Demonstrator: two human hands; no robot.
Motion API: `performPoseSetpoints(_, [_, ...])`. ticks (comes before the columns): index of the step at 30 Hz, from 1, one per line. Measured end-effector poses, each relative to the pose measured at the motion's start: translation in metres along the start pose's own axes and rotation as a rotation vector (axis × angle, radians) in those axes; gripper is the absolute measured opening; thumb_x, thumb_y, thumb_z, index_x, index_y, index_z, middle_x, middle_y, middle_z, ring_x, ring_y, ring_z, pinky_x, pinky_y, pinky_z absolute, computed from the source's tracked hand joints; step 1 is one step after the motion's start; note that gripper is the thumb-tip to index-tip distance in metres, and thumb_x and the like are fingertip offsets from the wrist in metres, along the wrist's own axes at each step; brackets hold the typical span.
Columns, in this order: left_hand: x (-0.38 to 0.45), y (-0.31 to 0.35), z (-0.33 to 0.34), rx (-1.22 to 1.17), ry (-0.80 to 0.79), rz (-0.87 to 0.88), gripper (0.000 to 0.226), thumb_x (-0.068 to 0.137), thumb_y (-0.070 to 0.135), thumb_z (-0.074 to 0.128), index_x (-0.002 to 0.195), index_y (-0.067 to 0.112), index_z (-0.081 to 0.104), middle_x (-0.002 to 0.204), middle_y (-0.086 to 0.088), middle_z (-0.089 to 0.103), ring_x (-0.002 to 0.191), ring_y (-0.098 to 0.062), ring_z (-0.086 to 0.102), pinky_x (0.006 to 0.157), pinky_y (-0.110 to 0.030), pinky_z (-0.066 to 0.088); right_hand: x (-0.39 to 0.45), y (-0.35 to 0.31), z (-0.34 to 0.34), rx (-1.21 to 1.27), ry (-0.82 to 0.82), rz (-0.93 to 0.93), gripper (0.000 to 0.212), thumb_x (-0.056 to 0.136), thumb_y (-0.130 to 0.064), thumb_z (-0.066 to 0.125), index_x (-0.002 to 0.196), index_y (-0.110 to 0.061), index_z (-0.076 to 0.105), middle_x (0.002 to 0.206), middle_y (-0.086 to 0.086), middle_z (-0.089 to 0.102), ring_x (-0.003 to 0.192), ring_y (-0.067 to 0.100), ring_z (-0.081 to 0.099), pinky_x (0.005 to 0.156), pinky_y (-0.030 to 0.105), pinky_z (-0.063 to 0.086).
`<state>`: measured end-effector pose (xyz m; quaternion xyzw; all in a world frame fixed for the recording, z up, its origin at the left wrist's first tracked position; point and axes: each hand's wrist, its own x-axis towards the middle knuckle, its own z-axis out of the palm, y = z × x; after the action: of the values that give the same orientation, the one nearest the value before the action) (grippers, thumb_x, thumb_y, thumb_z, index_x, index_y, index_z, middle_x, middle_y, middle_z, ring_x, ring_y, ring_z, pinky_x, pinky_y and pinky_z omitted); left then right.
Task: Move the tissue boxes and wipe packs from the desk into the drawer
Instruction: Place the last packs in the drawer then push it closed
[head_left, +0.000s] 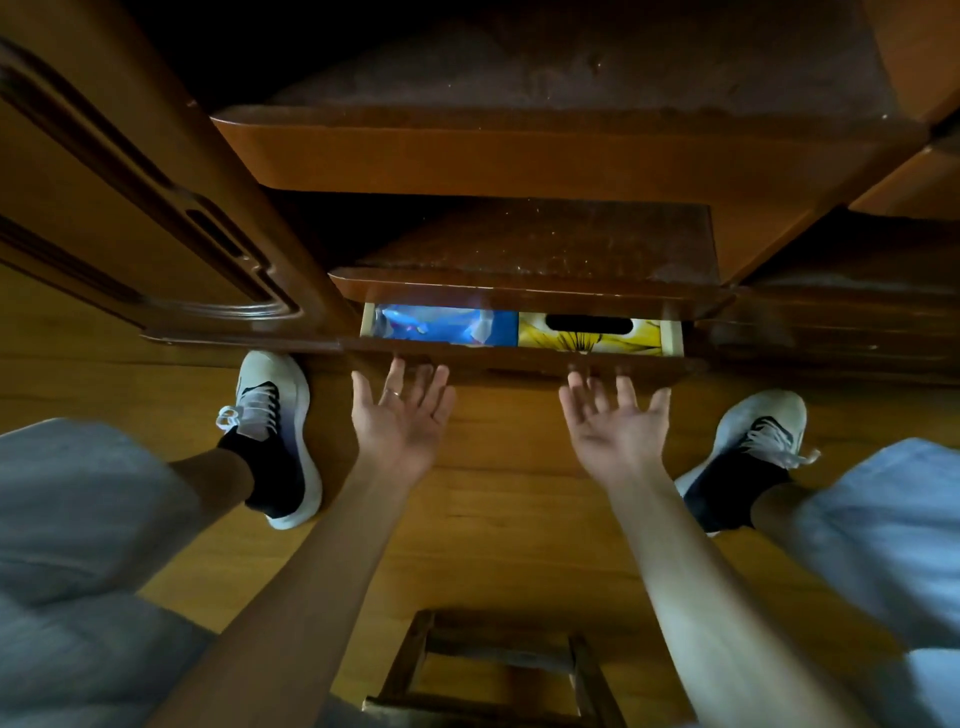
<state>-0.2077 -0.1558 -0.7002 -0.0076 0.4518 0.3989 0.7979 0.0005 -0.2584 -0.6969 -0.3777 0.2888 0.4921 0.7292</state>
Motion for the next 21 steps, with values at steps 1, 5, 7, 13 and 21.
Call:
performPoseSetpoints(1, [0.006, 0.001, 0.005, 0.003, -0.012, 0.001, 0.071, 0.097, 0.068, 0.033, 0.149, 0.022, 0.046, 0.147, -0.013, 0.053, 0.131, -0.033, 0.054, 0.117, -0.05, 0.032, 0.006, -0.002, 0.006, 0.0, -0.003, -0.007, 0.068, 0.1, -0.07, 0.035, 0.156, -0.031, 0.042, 0.16, 0.013, 0.043, 0.132, 0.037, 0.058, 0.115, 0.05, 0.041])
performPoseSetpoints(5, [0.027, 0.009, 0.03, -0.007, -0.028, 0.014, 0.075, 0.097, 0.069, 0.031, 0.156, 0.022, 0.033, 0.157, -0.015, 0.04, 0.136, -0.034, 0.049, 0.119, -0.049, 0.029, 0.026, -0.012, 0.028, -0.004, -0.022, -0.022, 0.068, 0.1, -0.07, 0.034, 0.155, -0.031, 0.044, 0.161, 0.013, 0.043, 0.132, 0.036, 0.059, 0.113, 0.05, 0.044])
performPoseSetpoints(7, [0.035, 0.01, 0.04, -0.008, -0.026, 0.037, 0.074, 0.099, 0.067, 0.031, 0.158, 0.024, 0.026, 0.159, -0.016, 0.034, 0.135, -0.034, 0.05, 0.119, -0.046, 0.031, 0.034, -0.014, 0.037, -0.014, -0.025, -0.024, 0.069, 0.1, -0.07, 0.034, 0.157, -0.032, 0.039, 0.163, 0.013, 0.039, 0.134, 0.035, 0.057, 0.114, 0.05, 0.044])
performPoseSetpoints(13, [0.038, 0.01, 0.04, 0.007, -0.033, 0.051, 0.074, 0.099, 0.067, 0.03, 0.159, 0.023, 0.024, 0.158, -0.018, 0.036, 0.13, -0.035, 0.056, 0.117, -0.045, 0.034, 0.034, -0.013, 0.043, -0.035, -0.007, -0.042, 0.068, 0.102, -0.068, 0.032, 0.161, -0.032, 0.032, 0.165, 0.012, 0.035, 0.139, 0.034, 0.051, 0.116, 0.052, 0.04])
performPoseSetpoints(21, [0.014, 0.028, 0.051, 0.158, -0.004, 0.07, 0.073, 0.101, 0.06, 0.036, 0.153, 0.01, 0.035, 0.147, -0.017, 0.049, 0.124, -0.03, 0.06, 0.113, -0.043, 0.041, -0.003, -0.026, 0.043, -0.301, -0.054, -0.095, 0.066, 0.107, -0.056, 0.032, 0.158, -0.015, 0.039, 0.157, 0.012, 0.049, 0.131, 0.029, 0.059, 0.109, 0.045, 0.048])
